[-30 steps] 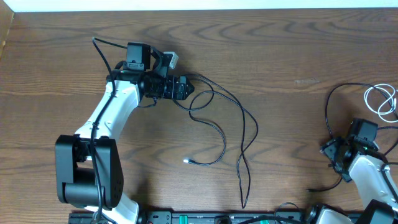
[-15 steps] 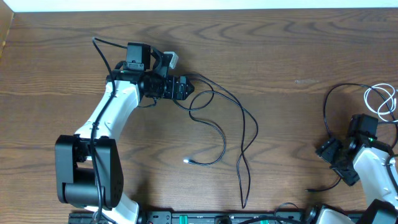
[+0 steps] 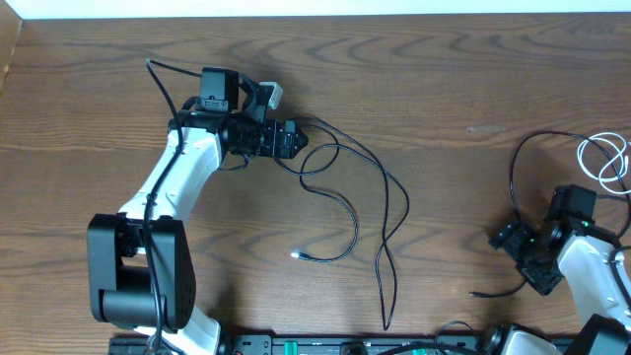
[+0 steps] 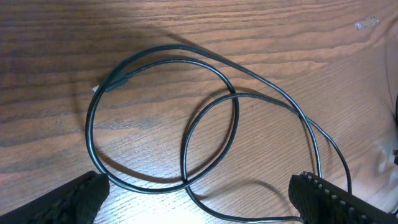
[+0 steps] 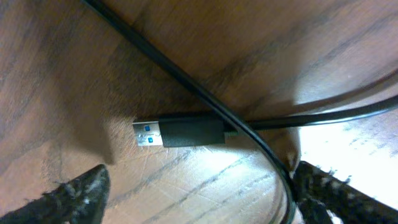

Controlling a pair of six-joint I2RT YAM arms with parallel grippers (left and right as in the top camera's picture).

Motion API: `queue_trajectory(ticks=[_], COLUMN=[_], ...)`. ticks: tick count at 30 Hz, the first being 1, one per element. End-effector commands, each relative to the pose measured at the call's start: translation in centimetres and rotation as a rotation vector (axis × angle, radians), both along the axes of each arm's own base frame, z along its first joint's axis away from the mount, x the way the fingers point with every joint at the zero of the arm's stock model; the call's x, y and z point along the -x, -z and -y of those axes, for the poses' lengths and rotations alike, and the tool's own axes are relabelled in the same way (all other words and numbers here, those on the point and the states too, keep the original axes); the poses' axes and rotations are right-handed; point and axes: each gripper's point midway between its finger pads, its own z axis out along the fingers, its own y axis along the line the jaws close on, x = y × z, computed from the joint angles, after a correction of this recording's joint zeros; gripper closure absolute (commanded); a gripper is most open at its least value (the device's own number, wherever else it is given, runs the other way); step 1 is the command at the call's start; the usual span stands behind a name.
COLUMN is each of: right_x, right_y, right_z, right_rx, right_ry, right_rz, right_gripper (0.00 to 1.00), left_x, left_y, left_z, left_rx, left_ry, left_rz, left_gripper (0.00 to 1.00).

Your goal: Untangle cables

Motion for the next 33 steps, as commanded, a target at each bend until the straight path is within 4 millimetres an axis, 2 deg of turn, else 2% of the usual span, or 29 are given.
queue_trajectory(ticks=[1,6,10,13,14,15,18,19,27,30,33], right_x=[0.1,0.1,0.0,-0.2,-0.3,-0.5,-1.3,-1.6,-3.2,-4.9,-7.1], right_y=[0.6,1.6,2.4,2.5,2.4,2.4,2.3,2.4,4.3,4.3,3.6], right_z=[-0.2,-0.2,-0.2,-0.3,-0.3,-0.2,0.0,0.1,-0.7,-0.8,0.0], right_rx=[-0.001,0.01,0.019,0.012,0.014,0.018,0.025,0.023,-0.059,-0.108,-0.128], right_ry=[-0.015,-0.015,-0.014,-0.015,-0.015,-0.015,-0.013,-0.014,-0.02,-0.047,-0.09], right_rz=[0.009,0.037,0.061,0.073,0.077,0.086,0.118,0.13,0.121,0.104,0.062], right_gripper=[0.23,0.51,0.52,0.62,0.7,0.72,0.96,0.99,0.99,0.99,0.99], left_x=[0.3,0.3,0.3,0.3,0.3,0.3,0.3,0.3,0.3,0.2,0.2], left_y=[0.0,0.0,0.0,0.0,0.0,0.0,0.0,0.0,-0.1,-0.1,-0.1], left_z=[-0.3,-0.3,-0.3,-0.3,-0.3,-0.3,-0.3,-0.3,-0.3,-0.3,-0.3], left_rx=[-0.005,-0.005,-0.005,-0.005,-0.005,-0.005,-0.005,-0.005,-0.006,-0.005,-0.005], left_ry=[-0.013,-0.013,-0.013,-0.013,-0.013,-0.013,-0.013,-0.013,-0.014,-0.014,-0.013], left_rz=[-0.004,-0.004,-0.004,-0.004,-0.004,-0.004,-0.004,-0.004,-0.003,0.0,0.001], left_gripper=[0.02,0.02,0.02,0.02,0.02,0.02,0.02,0.02,0.02,0.02,0.02])
